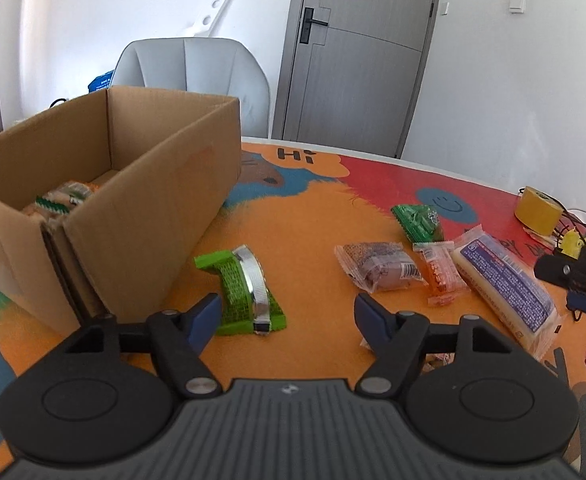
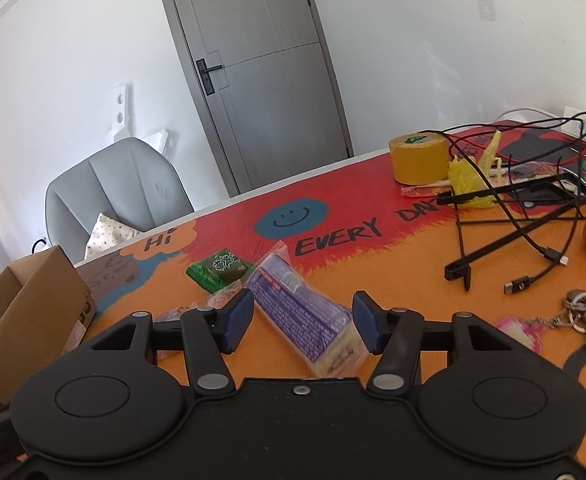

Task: Organize snacks
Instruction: 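Grasp the green wrapped snack with the left tool while the right tool grasps the purple bar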

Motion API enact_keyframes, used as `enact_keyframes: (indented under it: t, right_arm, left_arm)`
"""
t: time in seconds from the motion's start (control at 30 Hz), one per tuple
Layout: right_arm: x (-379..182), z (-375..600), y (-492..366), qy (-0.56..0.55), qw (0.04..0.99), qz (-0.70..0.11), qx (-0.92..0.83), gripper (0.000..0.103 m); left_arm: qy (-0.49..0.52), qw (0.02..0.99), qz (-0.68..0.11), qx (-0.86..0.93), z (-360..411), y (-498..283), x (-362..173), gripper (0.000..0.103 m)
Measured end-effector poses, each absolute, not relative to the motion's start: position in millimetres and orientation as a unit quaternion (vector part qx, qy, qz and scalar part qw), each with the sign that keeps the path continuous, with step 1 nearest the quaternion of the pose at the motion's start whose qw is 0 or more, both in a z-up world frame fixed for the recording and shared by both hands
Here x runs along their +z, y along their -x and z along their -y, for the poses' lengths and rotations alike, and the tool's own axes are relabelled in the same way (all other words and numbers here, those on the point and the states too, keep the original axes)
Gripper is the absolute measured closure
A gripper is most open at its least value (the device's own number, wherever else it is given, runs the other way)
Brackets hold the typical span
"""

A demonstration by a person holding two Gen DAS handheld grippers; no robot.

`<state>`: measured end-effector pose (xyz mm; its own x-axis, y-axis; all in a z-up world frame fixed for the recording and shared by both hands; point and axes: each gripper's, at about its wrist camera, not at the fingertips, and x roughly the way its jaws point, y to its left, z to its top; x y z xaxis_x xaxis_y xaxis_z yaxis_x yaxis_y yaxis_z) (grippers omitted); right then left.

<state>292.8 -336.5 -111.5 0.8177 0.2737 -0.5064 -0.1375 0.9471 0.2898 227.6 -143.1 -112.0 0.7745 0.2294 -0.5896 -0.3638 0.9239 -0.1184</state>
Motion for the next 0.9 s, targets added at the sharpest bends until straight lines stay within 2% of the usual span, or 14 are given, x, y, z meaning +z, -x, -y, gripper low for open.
enact_keyframes:
  t: [0.3,0.37,0.47,0.53,0.73,0.9]
  right_arm:
    - [-117.6,331.6,-311.7,-0.104,0.947,-0.284,0.108,0.048]
    - [-120.9,330.2,-315.3,-0.098,0.946,-0.289,0.107,0.049]
    - [-127.6,329.3,-319.3,-0.090,0.943,-0.304,0.105,0.052]
    - [-131.9,326.5,-319.3,-0.077,0.938,-0.318,0.112,0.055]
    - [-136.0,316.2,-307.3,-0.052,0.933,-0.334,0.128,0.063]
    - [-134.3,316.7,-294.7,-0.059,0.931,-0.337,0.131,0.069]
  left_arm:
    - [0.094,0.933,-0.282,0.204,150.5,-236.8,-120.5,0.032]
    - [0.094,0.930,-0.288,0.207,148.7,-240.9,-123.4,0.038]
    - [0.102,0.926,-0.295,0.211,143.8,-244.2,-125.7,0.052]
    - [0.109,0.927,-0.293,0.208,141.6,-243.4,-125.9,0.070]
    - [0.119,0.929,-0.291,0.193,139.1,-238.0,-124.2,0.078]
    - [0.121,0.931,-0.300,0.171,139.5,-228.4,-121.1,0.079]
